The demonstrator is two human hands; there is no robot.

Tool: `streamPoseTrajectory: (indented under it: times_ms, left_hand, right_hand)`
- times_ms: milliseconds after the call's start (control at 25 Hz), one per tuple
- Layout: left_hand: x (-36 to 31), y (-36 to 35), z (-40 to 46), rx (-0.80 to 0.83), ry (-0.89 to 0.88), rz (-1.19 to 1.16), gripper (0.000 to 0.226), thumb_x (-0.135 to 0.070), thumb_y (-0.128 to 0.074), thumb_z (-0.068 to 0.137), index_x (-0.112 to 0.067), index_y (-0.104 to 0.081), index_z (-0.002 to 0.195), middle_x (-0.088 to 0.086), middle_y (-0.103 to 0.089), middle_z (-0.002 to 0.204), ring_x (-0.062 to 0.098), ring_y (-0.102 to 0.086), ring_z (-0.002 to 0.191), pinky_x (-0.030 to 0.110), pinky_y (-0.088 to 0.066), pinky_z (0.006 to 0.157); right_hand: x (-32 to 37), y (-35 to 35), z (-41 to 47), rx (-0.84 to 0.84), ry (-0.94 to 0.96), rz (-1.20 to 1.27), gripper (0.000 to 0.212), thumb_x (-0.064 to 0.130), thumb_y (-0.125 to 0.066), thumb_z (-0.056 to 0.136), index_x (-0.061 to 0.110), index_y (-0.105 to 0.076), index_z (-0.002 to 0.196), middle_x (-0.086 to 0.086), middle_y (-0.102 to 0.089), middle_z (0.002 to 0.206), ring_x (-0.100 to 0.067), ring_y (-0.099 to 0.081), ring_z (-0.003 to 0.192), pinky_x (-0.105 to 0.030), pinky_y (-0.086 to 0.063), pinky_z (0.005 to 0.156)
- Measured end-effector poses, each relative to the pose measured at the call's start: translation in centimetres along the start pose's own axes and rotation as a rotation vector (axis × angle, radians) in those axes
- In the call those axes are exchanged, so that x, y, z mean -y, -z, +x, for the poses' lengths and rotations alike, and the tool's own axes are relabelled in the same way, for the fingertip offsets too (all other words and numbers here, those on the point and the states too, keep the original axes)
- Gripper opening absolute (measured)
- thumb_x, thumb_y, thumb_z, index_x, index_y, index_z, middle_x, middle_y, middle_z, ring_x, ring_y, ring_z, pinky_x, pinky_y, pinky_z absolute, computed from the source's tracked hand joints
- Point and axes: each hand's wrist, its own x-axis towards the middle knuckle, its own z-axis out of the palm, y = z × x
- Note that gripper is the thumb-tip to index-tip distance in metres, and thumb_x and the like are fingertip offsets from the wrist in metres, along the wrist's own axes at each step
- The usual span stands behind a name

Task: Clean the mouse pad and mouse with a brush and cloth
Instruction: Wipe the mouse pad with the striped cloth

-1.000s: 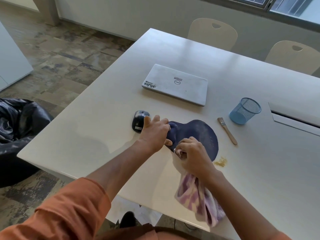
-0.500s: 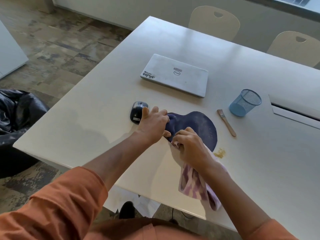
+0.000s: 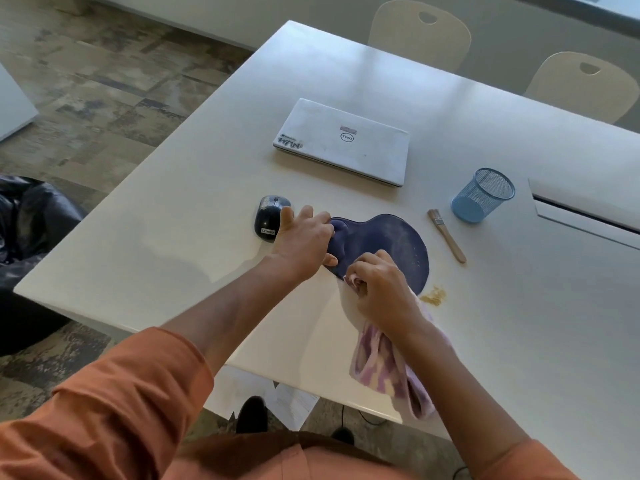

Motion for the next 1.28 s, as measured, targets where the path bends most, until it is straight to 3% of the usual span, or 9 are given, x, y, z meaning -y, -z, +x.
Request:
streamPoseTrajectory:
  times_ms: [120, 280, 440, 560, 640, 720, 920, 1040, 1280]
  left_hand:
    - [0.1, 0.2, 0.1, 0.006, -0.002, 0.003, 0.048, -0.060, -0.067, 0.091, -0.027, -0.066, 0.126, -0.010, -0.054, 0.121, 0.022, -0.044, 0.121, 0.046, -0.029, 0.094]
    - [0.0, 0.0, 0.0, -0.006, -0.008, -0.011, 0.049, -0.060, -0.068, 0.091, -0.026, -0.066, 0.126, -0.010, -0.054, 0.121, 0.021, -0.044, 0.121, 0.045, -0.028, 0.094]
    - [0.2, -0.1, 0.0, -0.011, -0.017, 0.006, 0.049, -0.060, -0.068, 0.091, -0.026, -0.066, 0.126, -0.009, -0.054, 0.122, 0.021, -0.044, 0.121, 0.046, -0.028, 0.094]
    - [0.1, -0.1, 0.0, -0.009, -0.017, 0.010, 0.050, -0.062, -0.067, 0.090, -0.026, -0.066, 0.125, -0.009, -0.054, 0.122, 0.022, -0.044, 0.121, 0.046, -0.028, 0.094]
    - [0.2, 0.1, 0.0, -0.014, -0.021, 0.023, 0.050, -0.062, -0.066, 0.091, -0.027, -0.066, 0.126, -0.009, -0.054, 0.123, 0.022, -0.044, 0.121, 0.047, -0.028, 0.095]
    - [0.1, 0.3, 0.0, -0.013, -0.024, 0.035, 0.048, -0.060, -0.067, 0.091, -0.027, -0.066, 0.126, -0.009, -0.054, 0.123, 0.022, -0.045, 0.121, 0.047, -0.029, 0.095]
    - [0.1, -0.1, 0.1, -0.020, -0.025, 0.027, 0.048, -0.061, -0.068, 0.089, -0.026, -0.066, 0.122, -0.010, -0.054, 0.120, 0.021, -0.045, 0.119, 0.047, -0.028, 0.092]
    - [0.0, 0.1, 0.2, -0.016, -0.021, 0.024, 0.047, -0.060, -0.068, 0.089, -0.026, -0.067, 0.121, -0.010, -0.054, 0.119, 0.021, -0.046, 0.118, 0.047, -0.028, 0.091]
    - [0.2, -0.3, 0.2, -0.036, -0.013, 0.000, 0.046, -0.060, -0.069, 0.088, -0.027, -0.067, 0.120, -0.010, -0.054, 0.117, 0.020, -0.047, 0.116, 0.046, -0.026, 0.089]
  right_hand:
    - [-0.6, 0.9, -0.5, 0.034, -0.038, 0.031, 0.010, 0.007, -0.086, 0.083, 0.016, -0.084, 0.086, 0.003, -0.076, 0.090, -0.018, -0.056, 0.079, -0.030, -0.051, 0.065]
    - [-0.1, -0.7, 2.9, -0.058, -0.155, 0.011, 0.016, -0.004, -0.079, 0.074, 0.012, -0.076, 0.073, -0.001, -0.071, 0.079, -0.026, -0.055, 0.075, -0.040, -0.050, 0.062]
    - [-1.4, -1.1, 6.1, -0.193, -0.335, 0.014, 0.012, -0.002, -0.076, 0.080, 0.011, -0.078, 0.081, -0.007, -0.070, 0.085, -0.026, -0.059, 0.079, -0.030, -0.039, 0.064]
    - [-0.1, -1.4, 4.1, -0.107, -0.210, -0.024, 0.016, -0.004, -0.076, 0.076, 0.010, -0.073, 0.070, -0.006, -0.065, 0.079, -0.025, -0.054, 0.075, -0.028, -0.034, 0.063]
    - [-0.4, -1.0, 4.2, -0.046, -0.153, -0.012, 0.014, -0.001, -0.076, 0.075, 0.012, -0.075, 0.072, -0.003, -0.066, 0.079, -0.025, -0.056, 0.074, -0.031, -0.039, 0.061]
    - [-1.6, -0.2, 6.6, -0.099, -0.288, -0.013, 0.012, 0.002, -0.074, 0.077, 0.012, -0.078, 0.074, -0.005, -0.066, 0.080, -0.027, -0.060, 0.073, -0.035, -0.047, 0.062]
    - [-0.7, -0.8, 7.8, -0.081, -0.272, 0.006, 0.008, 0.003, -0.073, 0.078, 0.009, -0.077, 0.075, -0.007, -0.068, 0.082, -0.027, -0.061, 0.075, -0.030, -0.042, 0.063]
    - [-1.1, -0.6, 9.8, -0.174, -0.470, 0.113, 0.009, 0.011, -0.073, 0.080, 0.012, -0.080, 0.086, -0.009, -0.075, 0.089, -0.029, -0.067, 0.082, -0.031, -0.048, 0.070]
    - [-1.4, -1.6, 9.8, -0.208, -0.278, 0.162, 0.008, 0.008, -0.074, 0.081, 0.011, -0.080, 0.086, -0.004, -0.073, 0.087, -0.024, -0.066, 0.079, -0.037, -0.055, 0.071]
